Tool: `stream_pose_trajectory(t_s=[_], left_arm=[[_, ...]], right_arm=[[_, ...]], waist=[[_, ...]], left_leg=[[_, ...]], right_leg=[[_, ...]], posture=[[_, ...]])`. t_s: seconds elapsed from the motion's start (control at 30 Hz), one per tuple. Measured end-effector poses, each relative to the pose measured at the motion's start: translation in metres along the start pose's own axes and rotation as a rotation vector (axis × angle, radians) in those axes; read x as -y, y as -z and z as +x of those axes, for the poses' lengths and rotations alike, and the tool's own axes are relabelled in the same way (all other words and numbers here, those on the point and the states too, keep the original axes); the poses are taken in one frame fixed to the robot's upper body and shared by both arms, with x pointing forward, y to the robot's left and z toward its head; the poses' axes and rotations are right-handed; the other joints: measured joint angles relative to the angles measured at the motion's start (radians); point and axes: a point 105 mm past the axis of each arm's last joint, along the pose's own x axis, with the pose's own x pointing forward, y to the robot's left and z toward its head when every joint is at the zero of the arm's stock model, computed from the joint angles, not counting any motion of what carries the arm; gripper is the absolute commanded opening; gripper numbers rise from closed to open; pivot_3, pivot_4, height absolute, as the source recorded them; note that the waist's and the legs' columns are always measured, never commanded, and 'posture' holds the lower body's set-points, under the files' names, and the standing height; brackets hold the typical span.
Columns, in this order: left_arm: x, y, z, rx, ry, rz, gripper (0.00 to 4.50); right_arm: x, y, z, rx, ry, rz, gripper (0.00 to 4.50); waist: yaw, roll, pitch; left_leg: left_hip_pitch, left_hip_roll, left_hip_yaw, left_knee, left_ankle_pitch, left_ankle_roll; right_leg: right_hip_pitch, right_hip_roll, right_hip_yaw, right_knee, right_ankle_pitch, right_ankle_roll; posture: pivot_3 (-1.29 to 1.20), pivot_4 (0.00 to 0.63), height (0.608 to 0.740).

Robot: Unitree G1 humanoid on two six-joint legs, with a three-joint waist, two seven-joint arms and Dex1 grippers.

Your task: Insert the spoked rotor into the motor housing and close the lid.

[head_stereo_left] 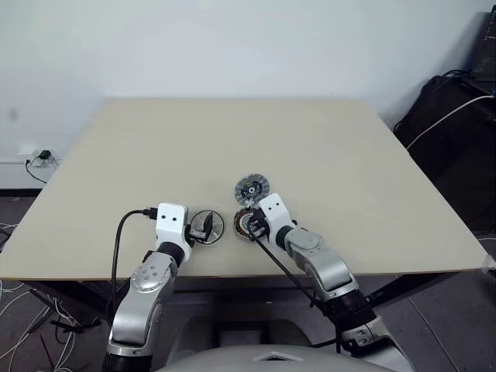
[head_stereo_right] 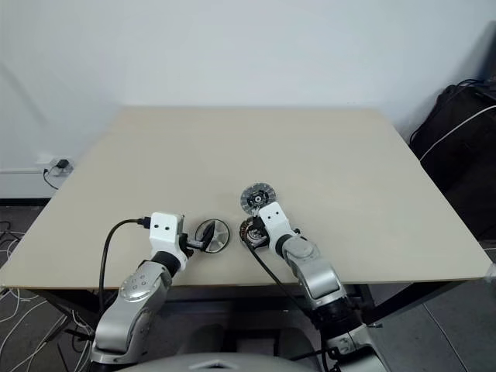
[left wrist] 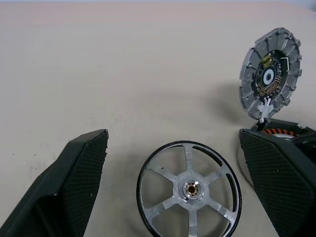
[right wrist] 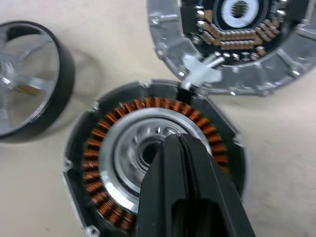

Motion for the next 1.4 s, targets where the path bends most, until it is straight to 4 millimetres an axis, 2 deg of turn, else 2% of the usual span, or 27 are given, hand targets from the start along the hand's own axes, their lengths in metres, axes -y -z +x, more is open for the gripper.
stream_pose_trajectory(t_s=[0.2,0.37,0.47,0.63,0.77,0.97,1.03,1.13,1.27,1.4], left_arm=[[0.001,0.001,0.0,-0.003,0.001,-0.006,4.5],[0.001,0.002,0.001,-0.004,0.004,-0.008,4.5],[0.002,0.002,0.001,-0.005,0.004,-0.009,4.5],[0.002,0.002,0.001,-0.006,0.005,-0.009,4.5],[0.001,0.004,0.0,-0.015,0.001,-0.008,4.5],[0.0,0.005,-0.001,-0.02,0.002,-0.002,4.5],[0.0,0.005,-0.001,-0.02,0.002,-0.001,4.5],[0.0,0.005,0.0,-0.018,0.003,-0.001,4.5],[-0.001,0.003,0.0,-0.006,-0.014,-0.019,4.5],[-0.028,-0.003,0.0,0.046,-0.207,-0.105,4.5]], right_arm=[[0.003,-0.003,-0.002,0.014,0.007,0.015,0.04],[-0.006,-0.037,-0.005,0.131,-0.013,0.003,0.04],[-0.013,-0.045,-0.006,0.157,-0.029,-0.002,0.04],[-0.02,-0.028,-0.002,0.101,-0.055,-0.003,0.04],[-0.02,0.001,0.001,0.011,-0.058,0.001,0.04],[-0.019,-0.001,0.0,0.021,-0.063,0.02,0.04],[-0.018,-0.006,-0.001,0.044,-0.062,0.031,0.04],[-0.015,-0.028,-0.006,0.127,-0.054,0.036,0.04],[-0.001,-0.054,-0.014,0.216,-0.004,0.023,0.04],[0.008,-0.059,-0.02,0.235,0.025,0.007,0.04]], waist=[[0.0,-0.001,0.0],[-0.002,-0.001,0.0],[0.001,-0.001,-0.001],[0.002,-0.001,-0.001],[0.0,0.0,-0.001],[-0.004,0.0,-0.002],[-0.004,0.0,-0.002],[-0.003,0.0,-0.002],[-0.001,0.0,-0.002],[0.006,-0.001,-0.002]], left_leg=[[0.0,0.0,0.0,0.0,0.0,0.0],[0.0,0.0,0.0,0.0,0.0,0.0],[-0.001,0.0,0.0,0.0,0.0,0.0],[-0.001,0.0,0.0,0.0,0.0,0.0],[0.0,0.0,0.0,0.0,0.0,0.0],[0.0,0.0,0.0,0.0,0.0,0.0],[0.0,0.0,0.0,0.0,0.0,0.0],[-0.001,0.0,0.0,0.0,0.0,0.0],[-0.001,0.0,0.0,-0.001,0.0,0.0],[-0.001,0.0,0.0,0.0,0.0,0.0]], right_leg=[[0.0,0.0,0.0,0.0,-0.001,0.002],[-0.001,0.0,0.0,0.0,-0.001,0.002],[-0.001,0.0,0.0,0.0,0.0,0.0],[-0.001,-0.001,0.0,-0.001,0.0,0.0],[0.0,-0.001,0.0,0.0,0.0,0.0],[0.0,-0.001,-0.001,0.0,-0.002,0.004],[-0.001,-0.002,-0.001,0.0,-0.002,0.004],[-0.001,-0.002,-0.001,0.0,-0.002,0.004],[-0.001,-0.002,-0.001,-0.001,0.0,0.001],[-0.001,-0.002,-0.001,-0.001,0.0,0.001]], posture=[[0.0,0.0,0.74],[0.0,0.0,0.74],[0.0,0.0,0.74],[0.0,0.0,0.74],[0.0,0.0,0.74],[0.0,0.0,0.74],[0.0,0.0,0.74],[0.0,0.0,0.74],[0.0,0.0,0.74],[0.0,0.0,0.74]])
